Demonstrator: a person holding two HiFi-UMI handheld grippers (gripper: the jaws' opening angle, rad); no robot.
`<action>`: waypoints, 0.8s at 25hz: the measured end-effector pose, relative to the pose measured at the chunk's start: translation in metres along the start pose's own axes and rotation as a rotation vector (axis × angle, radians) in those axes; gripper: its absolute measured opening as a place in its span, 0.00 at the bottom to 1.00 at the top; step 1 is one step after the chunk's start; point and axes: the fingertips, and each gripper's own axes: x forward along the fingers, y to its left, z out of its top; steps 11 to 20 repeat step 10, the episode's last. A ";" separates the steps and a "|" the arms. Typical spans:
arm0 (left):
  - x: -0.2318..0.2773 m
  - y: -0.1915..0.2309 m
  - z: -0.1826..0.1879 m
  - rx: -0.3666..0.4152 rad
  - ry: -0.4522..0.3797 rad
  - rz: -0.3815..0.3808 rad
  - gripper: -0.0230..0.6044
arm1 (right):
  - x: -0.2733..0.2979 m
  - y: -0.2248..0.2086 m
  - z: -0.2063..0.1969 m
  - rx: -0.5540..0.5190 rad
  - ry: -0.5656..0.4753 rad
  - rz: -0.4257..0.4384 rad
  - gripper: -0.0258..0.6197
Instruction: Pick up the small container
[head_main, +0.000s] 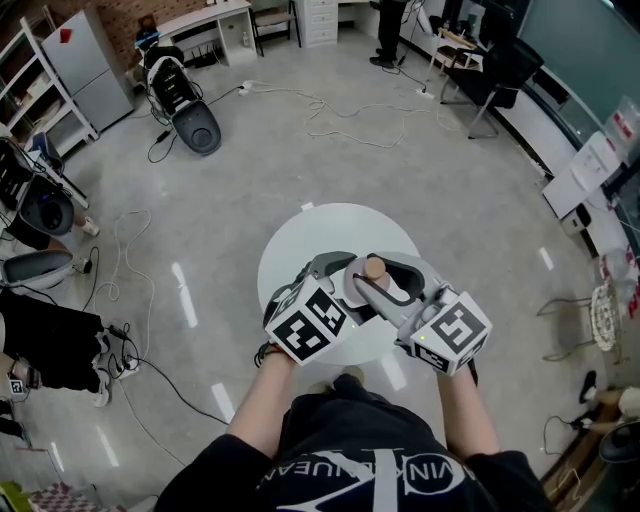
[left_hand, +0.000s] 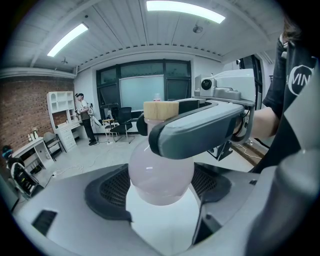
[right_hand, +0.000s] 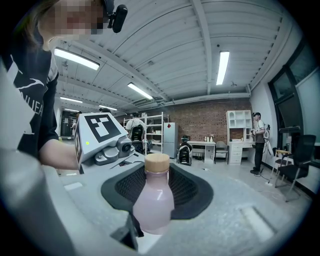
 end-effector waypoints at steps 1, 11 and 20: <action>0.000 0.000 0.001 0.000 0.000 -0.001 0.65 | 0.000 0.000 0.001 0.000 0.000 -0.001 0.26; 0.010 0.001 -0.001 0.007 -0.001 -0.004 0.65 | -0.002 -0.007 -0.007 -0.003 0.000 -0.007 0.26; 0.010 0.001 -0.001 0.007 -0.001 -0.004 0.65 | -0.002 -0.007 -0.007 -0.003 0.000 -0.007 0.26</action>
